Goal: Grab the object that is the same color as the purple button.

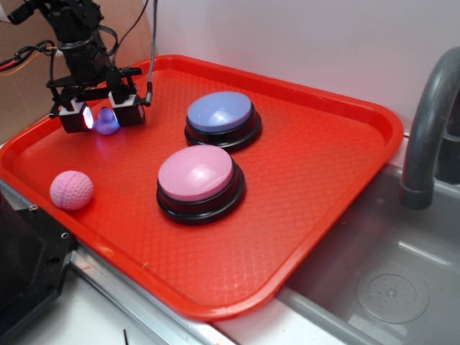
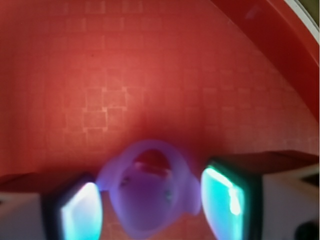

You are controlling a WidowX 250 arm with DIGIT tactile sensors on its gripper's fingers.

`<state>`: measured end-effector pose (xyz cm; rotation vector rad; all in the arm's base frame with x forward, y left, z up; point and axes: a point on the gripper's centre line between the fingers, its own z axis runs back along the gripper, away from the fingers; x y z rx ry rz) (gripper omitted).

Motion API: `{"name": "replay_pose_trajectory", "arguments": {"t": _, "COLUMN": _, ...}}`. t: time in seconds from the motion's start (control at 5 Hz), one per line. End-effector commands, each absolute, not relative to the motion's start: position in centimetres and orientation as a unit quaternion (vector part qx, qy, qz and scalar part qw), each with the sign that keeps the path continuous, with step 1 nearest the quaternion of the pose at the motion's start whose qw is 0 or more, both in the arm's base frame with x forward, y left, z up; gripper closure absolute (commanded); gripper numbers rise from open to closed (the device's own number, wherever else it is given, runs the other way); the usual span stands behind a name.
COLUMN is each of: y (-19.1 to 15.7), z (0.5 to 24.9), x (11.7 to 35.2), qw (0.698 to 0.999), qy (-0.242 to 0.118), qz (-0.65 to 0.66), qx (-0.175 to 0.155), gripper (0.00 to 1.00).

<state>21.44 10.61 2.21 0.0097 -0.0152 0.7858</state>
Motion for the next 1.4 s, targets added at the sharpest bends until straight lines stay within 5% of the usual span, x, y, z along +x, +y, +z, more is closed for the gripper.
{"name": "replay_pose_trajectory", "arguments": {"t": 0.0, "y": 11.3, "z": 8.4, "x": 20.8, "qw": 0.938, "qy": -0.061, "qz": 0.342, "qx": -0.014, "gripper": 1.00}}
{"name": "replay_pose_trajectory", "arguments": {"t": 0.4, "y": 8.4, "z": 18.3, "x": 18.4, "qw": 0.967, "qy": -0.116, "qz": 0.222, "qx": -0.043, "gripper": 1.00}}
{"name": "replay_pose_trajectory", "arguments": {"t": 0.6, "y": 6.4, "z": 22.4, "x": 18.3, "qw": 0.977, "qy": -0.113, "qz": 0.179, "qx": -0.024, "gripper": 1.00}}
{"name": "replay_pose_trajectory", "arguments": {"t": 1.2, "y": 2.6, "z": 21.3, "x": 17.9, "qw": 0.986, "qy": -0.117, "qz": 0.120, "qx": 0.001, "gripper": 1.00}}
